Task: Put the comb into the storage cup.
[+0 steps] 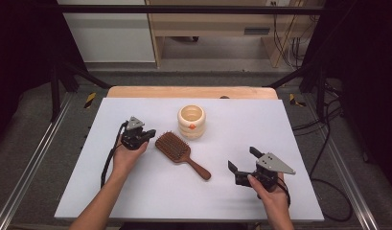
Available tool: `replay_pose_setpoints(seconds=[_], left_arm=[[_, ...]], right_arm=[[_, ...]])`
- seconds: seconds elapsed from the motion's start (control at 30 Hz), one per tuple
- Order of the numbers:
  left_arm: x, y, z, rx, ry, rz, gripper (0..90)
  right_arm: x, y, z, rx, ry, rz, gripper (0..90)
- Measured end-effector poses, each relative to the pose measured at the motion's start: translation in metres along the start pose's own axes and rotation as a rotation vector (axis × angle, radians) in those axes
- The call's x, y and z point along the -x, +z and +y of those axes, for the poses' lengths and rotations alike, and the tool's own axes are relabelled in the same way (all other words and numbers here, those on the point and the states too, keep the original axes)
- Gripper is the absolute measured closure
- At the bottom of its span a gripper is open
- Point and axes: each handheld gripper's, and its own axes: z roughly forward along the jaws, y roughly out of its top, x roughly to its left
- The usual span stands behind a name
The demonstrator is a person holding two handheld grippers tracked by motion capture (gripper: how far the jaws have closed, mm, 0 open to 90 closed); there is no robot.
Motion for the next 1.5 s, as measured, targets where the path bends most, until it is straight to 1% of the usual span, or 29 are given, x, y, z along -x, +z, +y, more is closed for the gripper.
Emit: replay_pose_setpoints(seconds=[0.07,0.2,0.3,0.4,0.6,0.67,0.7,0.8,0.87,0.9,0.97,1.13,1.33,1.37,1.4,1.5], left_arm=[[-0.002,0.005,-0.001,-0.003,-0.014,-0.009,90.0],[-0.004,0.015,-0.006,-0.034,-0.015,-0.009,90.0],[-0.005,0.020,-0.008,-0.041,-0.028,-0.012,90.0],[-0.005,0.024,-0.008,-0.059,-0.020,-0.014,90.0],[-0.003,0.026,-0.004,-0.078,-0.009,-0.012,90.0],[-0.002,0.028,-0.005,-0.092,0.001,-0.013,90.0],[-0.002,0.028,-0.005,-0.094,0.011,-0.006,90.0],[-0.002,0.028,-0.004,-0.091,0.001,-0.014,90.0],[-0.001,0.028,-0.004,-0.092,0.013,-0.009,90.0],[0.000,0.028,-0.004,-0.093,0.011,-0.012,90.0],[0.001,0.027,-0.004,-0.099,0.022,-0.022,90.0],[0.010,0.028,-0.004,-0.102,0.042,-0.040,90.0],[0.026,0.029,-0.003,-0.109,0.066,-0.066,90.0],[0.026,0.029,-0.003,-0.109,0.066,-0.066,90.0],[0.030,0.030,-0.003,-0.112,0.074,-0.072,90.0],[0.038,0.030,-0.002,-0.114,0.084,-0.083,90.0]], right_arm=[[0.000,0.000,0.000,-0.002,-0.001,0.002,6.2],[-0.001,0.001,0.000,-0.003,-0.003,0.006,6.2],[-0.001,0.001,-0.001,-0.004,-0.004,0.009,6.2],[-0.001,0.001,-0.001,-0.005,-0.003,0.010,6.2],[-0.002,0.001,-0.001,-0.007,-0.003,0.014,6.2],[-0.002,0.001,-0.001,-0.009,-0.001,0.015,6.2],[-0.002,0.001,-0.001,-0.010,-0.002,0.016,6.2],[-0.002,0.001,-0.001,-0.010,-0.002,0.017,6.2],[-0.002,0.001,-0.001,-0.010,-0.001,0.018,6.2],[-0.002,0.001,-0.001,-0.011,0.000,0.018,6.2],[-0.002,0.001,-0.001,-0.011,0.001,0.019,6.2],[-0.003,0.002,-0.001,-0.014,0.000,0.022,6.0],[-0.003,0.001,-0.001,-0.018,0.003,0.025,5.9],[-0.003,0.001,-0.001,-0.018,0.004,0.026,5.9],[-0.003,0.001,-0.001,-0.018,0.004,0.027,5.9],[-0.003,0.001,-0.001,-0.019,0.005,0.028,5.8]])
